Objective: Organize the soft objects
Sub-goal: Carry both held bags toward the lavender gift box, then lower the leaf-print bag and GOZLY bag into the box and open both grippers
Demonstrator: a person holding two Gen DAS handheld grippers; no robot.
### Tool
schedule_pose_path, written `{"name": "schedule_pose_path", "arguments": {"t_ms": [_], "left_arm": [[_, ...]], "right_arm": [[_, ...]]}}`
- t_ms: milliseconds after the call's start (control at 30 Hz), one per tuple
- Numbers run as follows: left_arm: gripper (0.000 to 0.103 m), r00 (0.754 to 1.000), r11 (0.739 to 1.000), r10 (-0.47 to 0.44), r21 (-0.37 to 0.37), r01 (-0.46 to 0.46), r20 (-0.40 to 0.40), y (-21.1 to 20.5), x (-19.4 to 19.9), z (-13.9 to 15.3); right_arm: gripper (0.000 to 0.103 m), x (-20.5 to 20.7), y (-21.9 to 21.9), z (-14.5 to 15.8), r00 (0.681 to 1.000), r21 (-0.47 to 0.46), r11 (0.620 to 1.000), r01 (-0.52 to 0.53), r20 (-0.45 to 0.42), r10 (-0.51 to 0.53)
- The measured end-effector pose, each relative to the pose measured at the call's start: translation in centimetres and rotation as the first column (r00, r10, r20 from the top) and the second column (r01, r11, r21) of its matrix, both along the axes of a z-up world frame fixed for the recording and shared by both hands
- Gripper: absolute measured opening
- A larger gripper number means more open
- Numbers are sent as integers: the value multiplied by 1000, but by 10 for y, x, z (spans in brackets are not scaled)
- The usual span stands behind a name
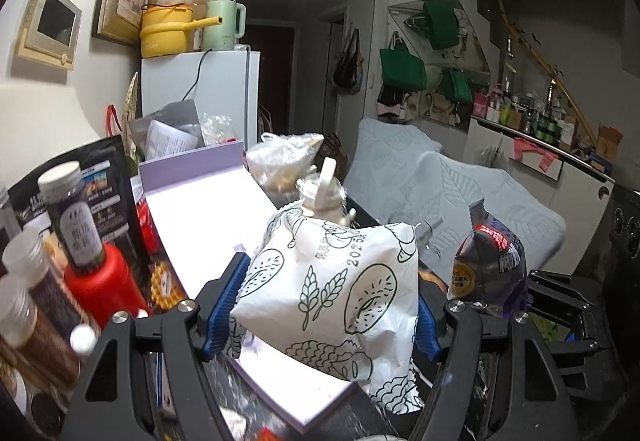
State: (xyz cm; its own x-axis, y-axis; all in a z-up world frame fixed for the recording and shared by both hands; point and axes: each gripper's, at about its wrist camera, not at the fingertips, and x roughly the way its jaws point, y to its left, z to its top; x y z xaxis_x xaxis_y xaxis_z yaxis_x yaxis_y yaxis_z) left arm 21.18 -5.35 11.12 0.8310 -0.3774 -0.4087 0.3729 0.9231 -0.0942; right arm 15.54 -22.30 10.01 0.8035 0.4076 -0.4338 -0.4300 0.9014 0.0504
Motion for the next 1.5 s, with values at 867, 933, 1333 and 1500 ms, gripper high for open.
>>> {"name": "schedule_pose_path", "arguments": {"t_ms": [867, 933, 1333, 1500], "left_arm": [[72, 995, 998, 65, 21, -64, -80, -9, 124, -50], [72, 993, 997, 70, 31, -67, -91, -8, 129, -58], [72, 976, 991, 90, 111, -69, -200, -13, 160, -100], [72, 968, 988, 102, 138, -72, -228, -15, 165, -113]], "right_arm": [[28, 139, -9, -13, 1000, 3, 1000, 14, -20, -14], [28, 148, -8, -18, 999, 2, 1000, 12, -34, -12], [28, 186, 0, -55, 990, -42, 999, 0, -142, -6], [28, 194, 2, -67, 984, -55, 998, 1, -175, -10]]}}
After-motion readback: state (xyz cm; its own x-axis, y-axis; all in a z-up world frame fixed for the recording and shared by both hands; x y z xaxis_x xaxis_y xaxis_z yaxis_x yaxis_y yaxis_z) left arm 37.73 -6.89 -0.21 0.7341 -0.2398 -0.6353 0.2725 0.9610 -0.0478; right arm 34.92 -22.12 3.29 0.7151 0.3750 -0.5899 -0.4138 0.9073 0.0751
